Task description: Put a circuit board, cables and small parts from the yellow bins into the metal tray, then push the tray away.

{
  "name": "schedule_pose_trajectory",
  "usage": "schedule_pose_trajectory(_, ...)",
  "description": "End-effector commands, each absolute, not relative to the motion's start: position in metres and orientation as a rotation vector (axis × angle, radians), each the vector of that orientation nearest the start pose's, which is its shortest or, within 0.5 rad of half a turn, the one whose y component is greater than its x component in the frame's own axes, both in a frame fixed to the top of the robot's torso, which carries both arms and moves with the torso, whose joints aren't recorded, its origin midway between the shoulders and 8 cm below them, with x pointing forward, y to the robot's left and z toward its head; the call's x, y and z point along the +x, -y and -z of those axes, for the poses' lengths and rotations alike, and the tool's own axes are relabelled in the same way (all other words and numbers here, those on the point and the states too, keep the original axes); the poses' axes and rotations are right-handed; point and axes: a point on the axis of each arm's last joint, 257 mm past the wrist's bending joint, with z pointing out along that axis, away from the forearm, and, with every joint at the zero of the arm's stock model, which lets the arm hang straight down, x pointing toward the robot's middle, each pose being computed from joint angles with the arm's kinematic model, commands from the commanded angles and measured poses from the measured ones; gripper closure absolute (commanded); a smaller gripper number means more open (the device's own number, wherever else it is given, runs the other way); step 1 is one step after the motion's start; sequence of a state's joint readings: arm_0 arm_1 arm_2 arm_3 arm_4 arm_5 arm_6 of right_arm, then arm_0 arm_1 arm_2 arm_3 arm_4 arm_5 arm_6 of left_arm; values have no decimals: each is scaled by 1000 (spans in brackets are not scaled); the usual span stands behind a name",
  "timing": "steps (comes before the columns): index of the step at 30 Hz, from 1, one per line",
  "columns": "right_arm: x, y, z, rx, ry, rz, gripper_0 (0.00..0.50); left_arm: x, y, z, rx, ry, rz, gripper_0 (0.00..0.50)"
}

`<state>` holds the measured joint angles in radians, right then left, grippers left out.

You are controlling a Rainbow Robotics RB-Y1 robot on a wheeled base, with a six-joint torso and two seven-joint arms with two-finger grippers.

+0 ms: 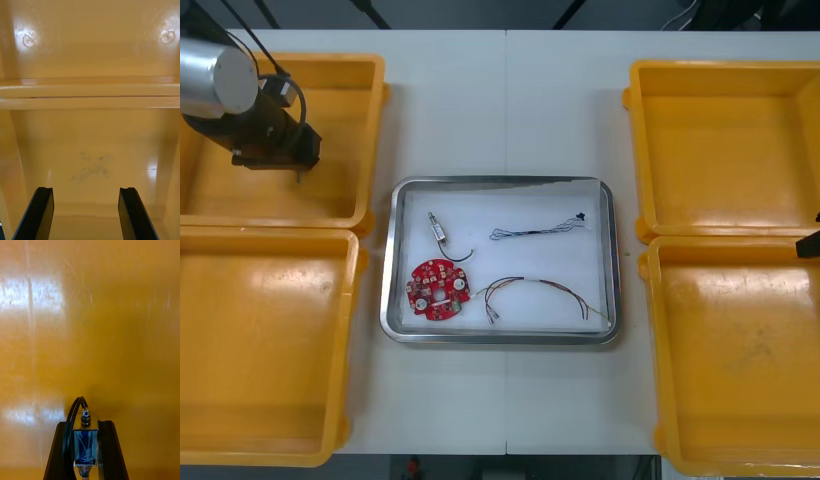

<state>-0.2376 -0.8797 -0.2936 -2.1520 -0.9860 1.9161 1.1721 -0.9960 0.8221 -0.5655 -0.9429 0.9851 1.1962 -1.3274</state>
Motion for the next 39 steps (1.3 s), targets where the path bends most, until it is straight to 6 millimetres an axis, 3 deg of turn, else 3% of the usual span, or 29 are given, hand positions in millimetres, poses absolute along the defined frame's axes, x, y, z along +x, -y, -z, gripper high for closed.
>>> schedule_pose_trajectory(1,375,382,127,83,-2667,16,0,616,-351,115,-104,-2567,74,500)
schedule_pose_trajectory(7,372,384,131,79,-2679,20,0,598,-336,84,-116,-2592,134,500)
schedule_pose_trajectory(10,372,384,131,79,-2679,20,0,586,-319,69,-209,-2601,176,500)
schedule_pose_trajectory(20,372,384,131,79,-2679,20,0,552,-267,51,-292,-2632,219,500)
schedule_pose_trajectory(30,372,384,131,79,-2679,20,0,535,-204,59,-380,-2618,339,500)
schedule_pose_trajectory(33,372,384,131,79,-2679,20,0,530,-174,71,-415,-2608,371,500)
schedule_pose_trajectory(39,372,384,131,79,-2679,20,0,526,-137,100,-457,-2600,334,500)
